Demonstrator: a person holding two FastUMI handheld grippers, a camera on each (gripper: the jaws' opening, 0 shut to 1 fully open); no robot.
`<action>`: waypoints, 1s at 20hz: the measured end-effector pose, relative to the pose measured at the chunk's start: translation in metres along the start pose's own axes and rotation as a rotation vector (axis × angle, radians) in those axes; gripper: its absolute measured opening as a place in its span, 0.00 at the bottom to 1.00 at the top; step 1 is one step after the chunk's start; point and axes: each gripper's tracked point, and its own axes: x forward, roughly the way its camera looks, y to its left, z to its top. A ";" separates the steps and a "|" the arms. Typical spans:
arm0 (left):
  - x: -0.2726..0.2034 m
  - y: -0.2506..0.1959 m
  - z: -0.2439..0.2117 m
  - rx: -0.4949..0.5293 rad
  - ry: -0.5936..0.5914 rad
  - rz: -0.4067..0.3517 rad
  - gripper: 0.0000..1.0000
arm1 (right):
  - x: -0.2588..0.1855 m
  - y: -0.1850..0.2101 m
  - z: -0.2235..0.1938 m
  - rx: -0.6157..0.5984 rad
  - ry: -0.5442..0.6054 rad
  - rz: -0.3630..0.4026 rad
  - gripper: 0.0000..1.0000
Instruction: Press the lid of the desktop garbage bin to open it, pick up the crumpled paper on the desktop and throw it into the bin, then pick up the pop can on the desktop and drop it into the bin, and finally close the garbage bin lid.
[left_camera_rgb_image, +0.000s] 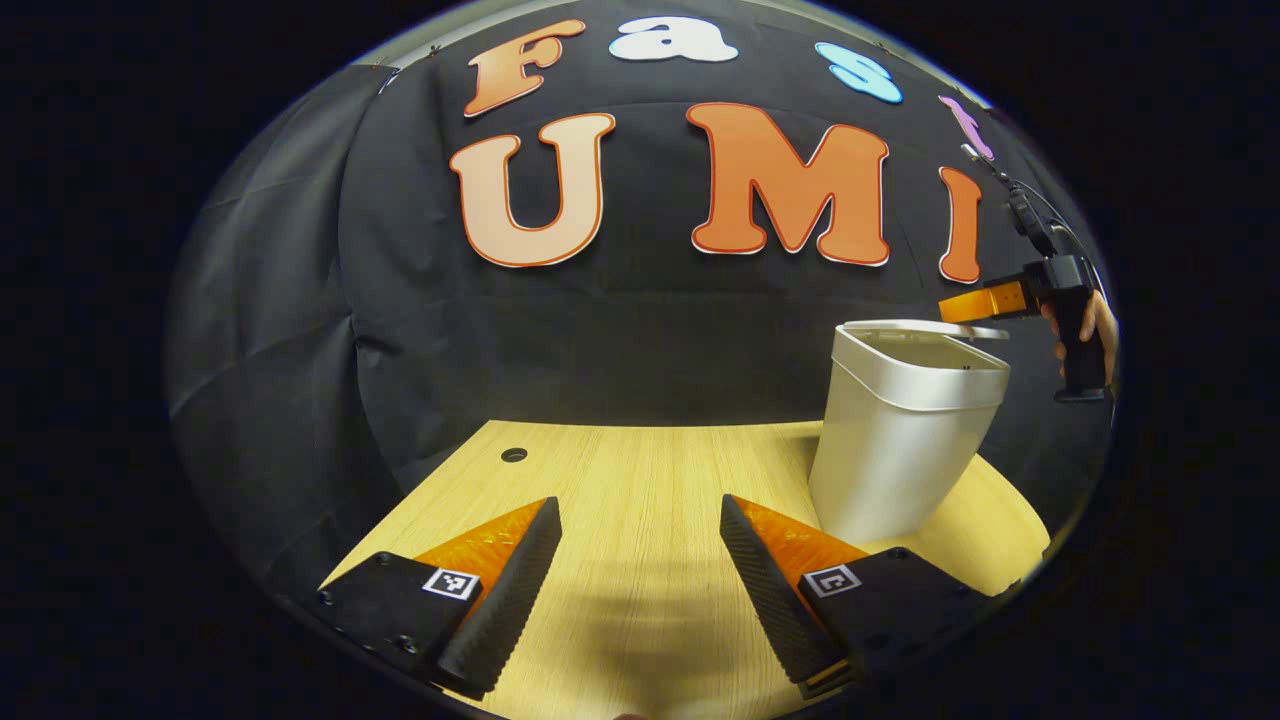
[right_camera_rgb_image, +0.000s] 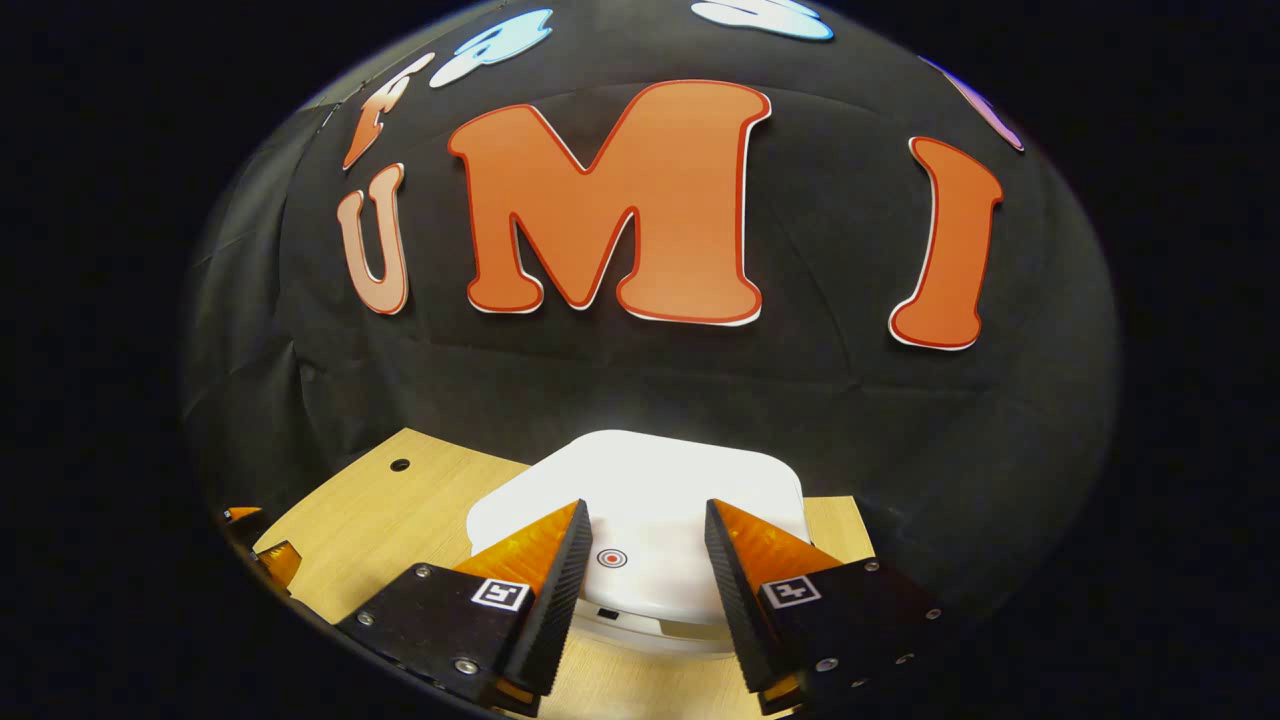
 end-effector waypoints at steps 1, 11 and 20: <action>-0.001 -0.002 0.001 0.004 -0.002 -0.003 1.00 | -0.001 0.002 -0.005 -0.001 0.002 0.002 0.66; -0.002 -0.014 -0.005 -0.006 0.025 -0.032 1.00 | -0.014 0.014 -0.035 0.001 -0.018 0.014 0.55; -0.004 -0.021 -0.009 0.003 0.031 -0.053 1.00 | -0.013 0.018 -0.041 0.018 -0.038 -0.001 0.43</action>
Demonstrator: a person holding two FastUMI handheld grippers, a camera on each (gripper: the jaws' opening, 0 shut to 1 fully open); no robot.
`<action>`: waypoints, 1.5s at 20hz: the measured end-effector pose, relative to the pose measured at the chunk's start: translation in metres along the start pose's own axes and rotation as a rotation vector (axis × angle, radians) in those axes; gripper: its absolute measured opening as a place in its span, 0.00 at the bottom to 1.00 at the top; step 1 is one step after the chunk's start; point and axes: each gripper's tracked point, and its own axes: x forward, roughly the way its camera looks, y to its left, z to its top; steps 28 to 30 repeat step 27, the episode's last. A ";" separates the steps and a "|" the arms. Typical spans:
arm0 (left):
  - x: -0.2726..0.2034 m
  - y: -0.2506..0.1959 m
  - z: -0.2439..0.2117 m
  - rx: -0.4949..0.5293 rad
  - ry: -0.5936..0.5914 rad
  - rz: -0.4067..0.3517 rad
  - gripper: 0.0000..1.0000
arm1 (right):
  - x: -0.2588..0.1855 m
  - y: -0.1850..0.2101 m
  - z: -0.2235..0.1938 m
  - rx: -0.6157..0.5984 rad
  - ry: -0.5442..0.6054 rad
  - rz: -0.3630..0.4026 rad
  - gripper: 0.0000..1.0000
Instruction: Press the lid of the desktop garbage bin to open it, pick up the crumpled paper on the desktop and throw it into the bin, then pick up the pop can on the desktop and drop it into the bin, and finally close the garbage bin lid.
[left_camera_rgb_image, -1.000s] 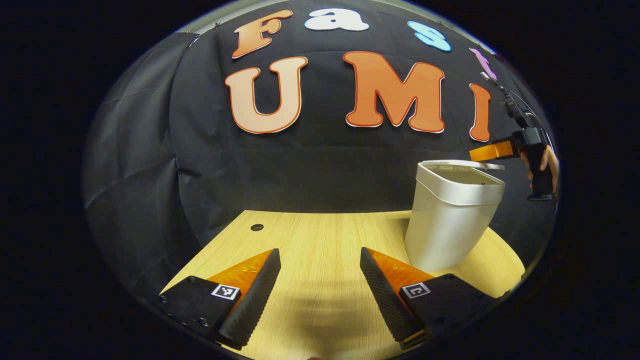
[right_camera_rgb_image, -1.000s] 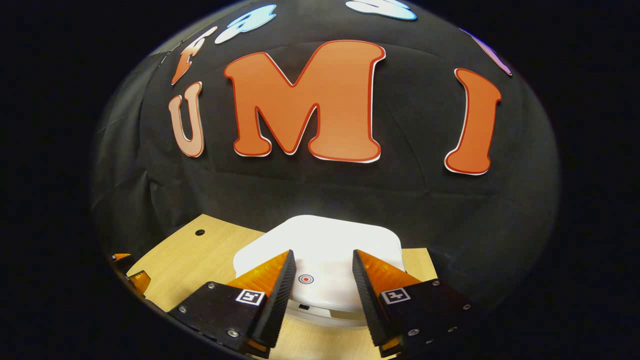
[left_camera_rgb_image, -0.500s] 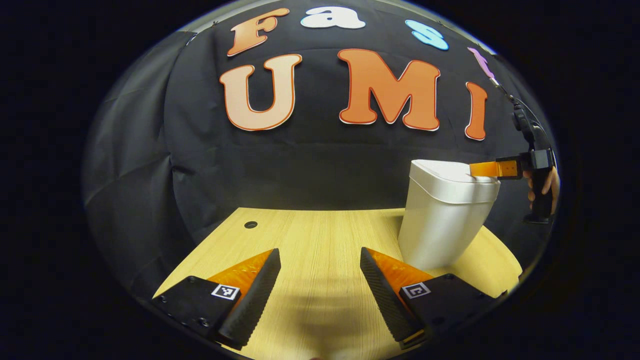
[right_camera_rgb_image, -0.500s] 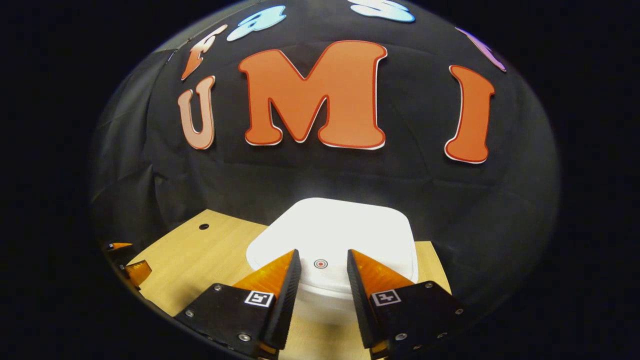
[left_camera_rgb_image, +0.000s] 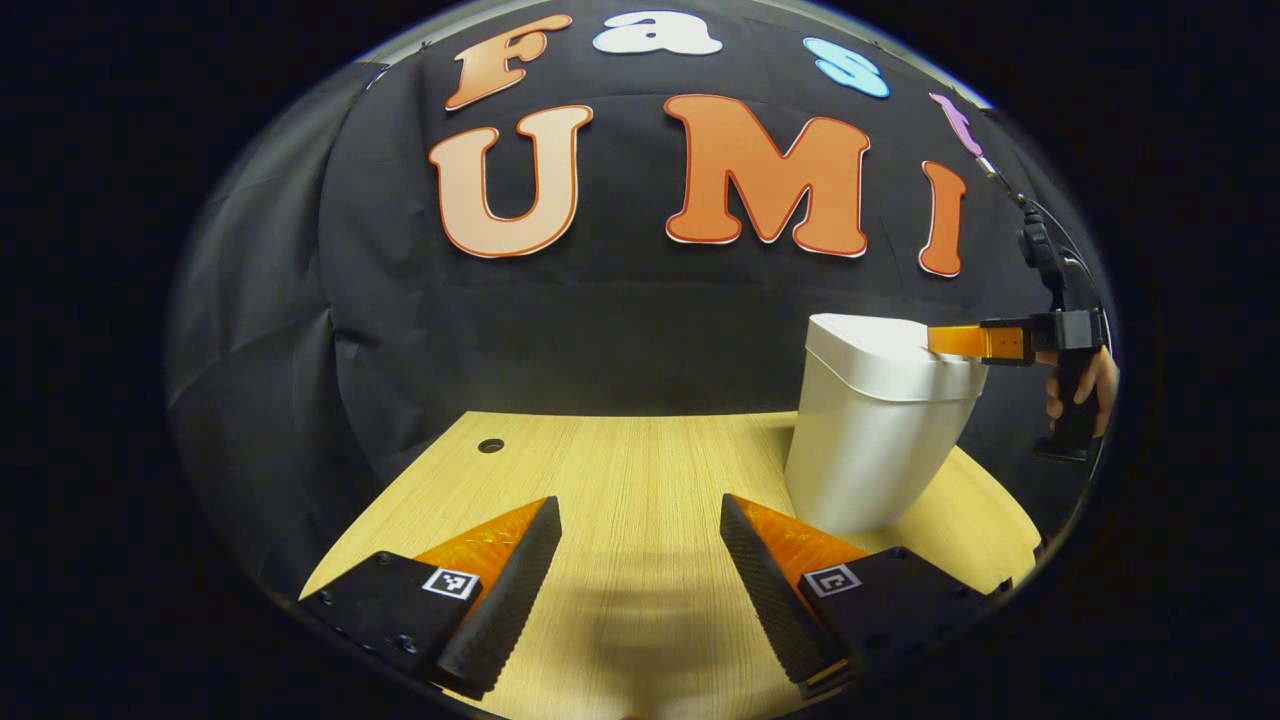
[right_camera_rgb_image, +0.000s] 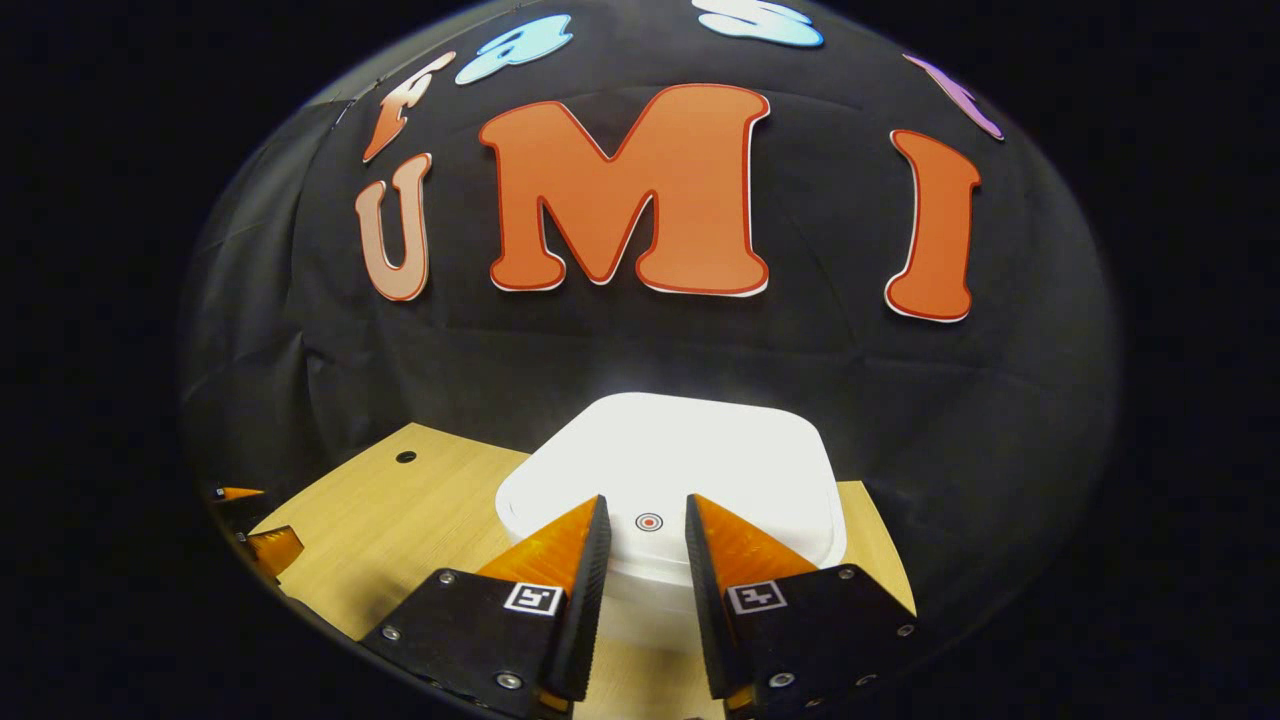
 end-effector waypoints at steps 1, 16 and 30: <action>-0.001 -0.001 0.001 0.011 -0.001 0.001 1.00 | 0.001 0.000 0.000 0.010 0.004 0.000 0.46; -0.021 0.004 0.067 0.080 -0.195 0.064 1.00 | -0.045 0.038 -0.001 -0.236 -0.111 0.043 0.69; -0.045 -0.001 0.139 0.010 -0.364 0.086 1.00 | -0.082 0.041 0.004 -0.160 -0.178 0.111 0.95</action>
